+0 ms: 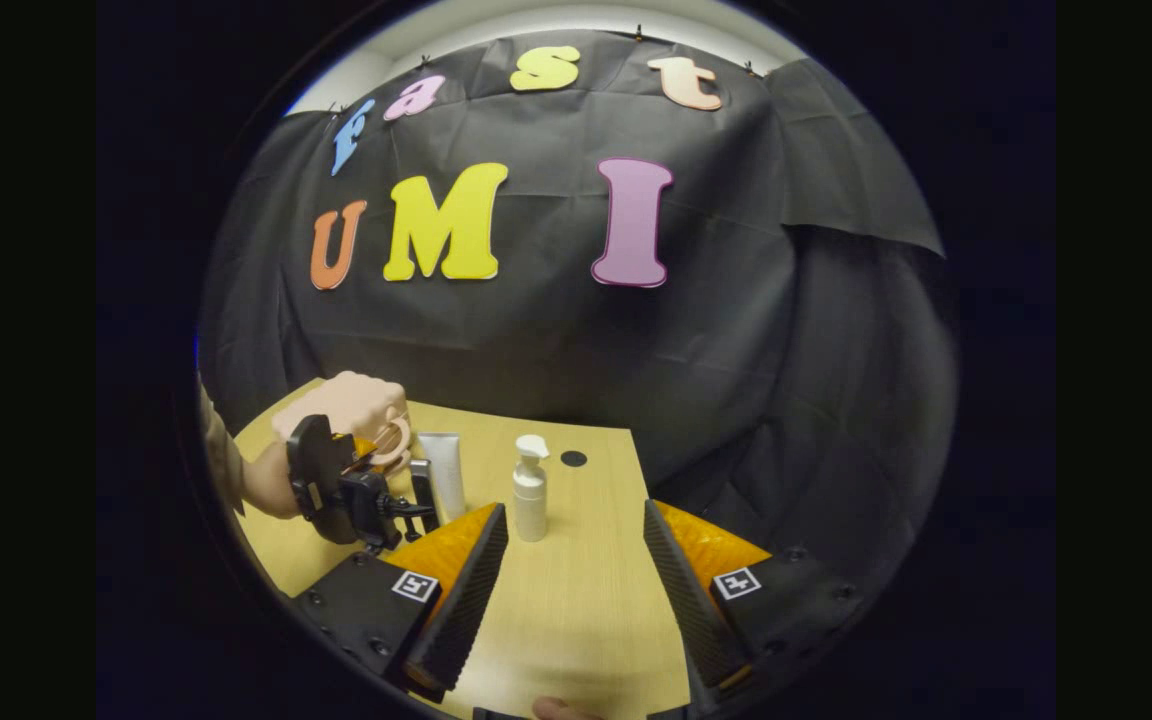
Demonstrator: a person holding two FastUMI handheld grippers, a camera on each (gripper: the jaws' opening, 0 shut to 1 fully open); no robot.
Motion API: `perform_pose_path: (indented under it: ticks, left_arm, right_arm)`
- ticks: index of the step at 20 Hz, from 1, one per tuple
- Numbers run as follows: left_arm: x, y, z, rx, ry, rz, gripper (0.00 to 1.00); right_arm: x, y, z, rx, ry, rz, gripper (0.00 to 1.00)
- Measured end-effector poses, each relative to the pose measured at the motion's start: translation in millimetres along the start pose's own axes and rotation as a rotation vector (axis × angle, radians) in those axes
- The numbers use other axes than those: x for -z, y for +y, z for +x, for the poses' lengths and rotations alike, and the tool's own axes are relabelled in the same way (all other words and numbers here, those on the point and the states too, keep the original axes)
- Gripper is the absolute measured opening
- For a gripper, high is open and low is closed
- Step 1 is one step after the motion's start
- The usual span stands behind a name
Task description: First open the suitcase, pack the skin care products into it, and then close the suitcase.
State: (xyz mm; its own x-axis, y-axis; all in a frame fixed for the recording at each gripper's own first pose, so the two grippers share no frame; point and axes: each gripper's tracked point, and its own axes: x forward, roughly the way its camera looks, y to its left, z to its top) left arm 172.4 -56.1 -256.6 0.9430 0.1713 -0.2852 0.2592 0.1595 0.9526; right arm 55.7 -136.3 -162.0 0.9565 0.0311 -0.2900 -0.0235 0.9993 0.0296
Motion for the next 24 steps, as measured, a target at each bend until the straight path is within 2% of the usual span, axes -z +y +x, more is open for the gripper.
perform_pose_path:
  ticks: [1, 8, 11, 17, 24]
  left_arm:
    - [0, 0, 0, 0.003, -0.002, -0.003, 0.18]
    - [5, 19, -6, 0.02, -0.057, -0.023, 0.06]
    - [10, 35, -12, 0.031, -0.068, -0.069, 0.04]
    - [29, 96, -38, -0.019, -0.117, -0.201, 0.03]
    - [102, 180, -52, -0.115, -0.144, -0.314, 0.03]
  right_arm:
    - [0, 4, -2, 0.011, 0.003, -0.003, 0.81]
    - [-21, 35, -17, 0.098, -0.015, -0.001, 0.81]
    - [-25, 47, -19, 0.114, -0.026, -0.003, 0.81]
    - [-48, 69, -19, 0.159, -0.059, -0.008, 0.81]
    - [-75, 127, -9, 0.139, -0.064, -0.022, 0.81]
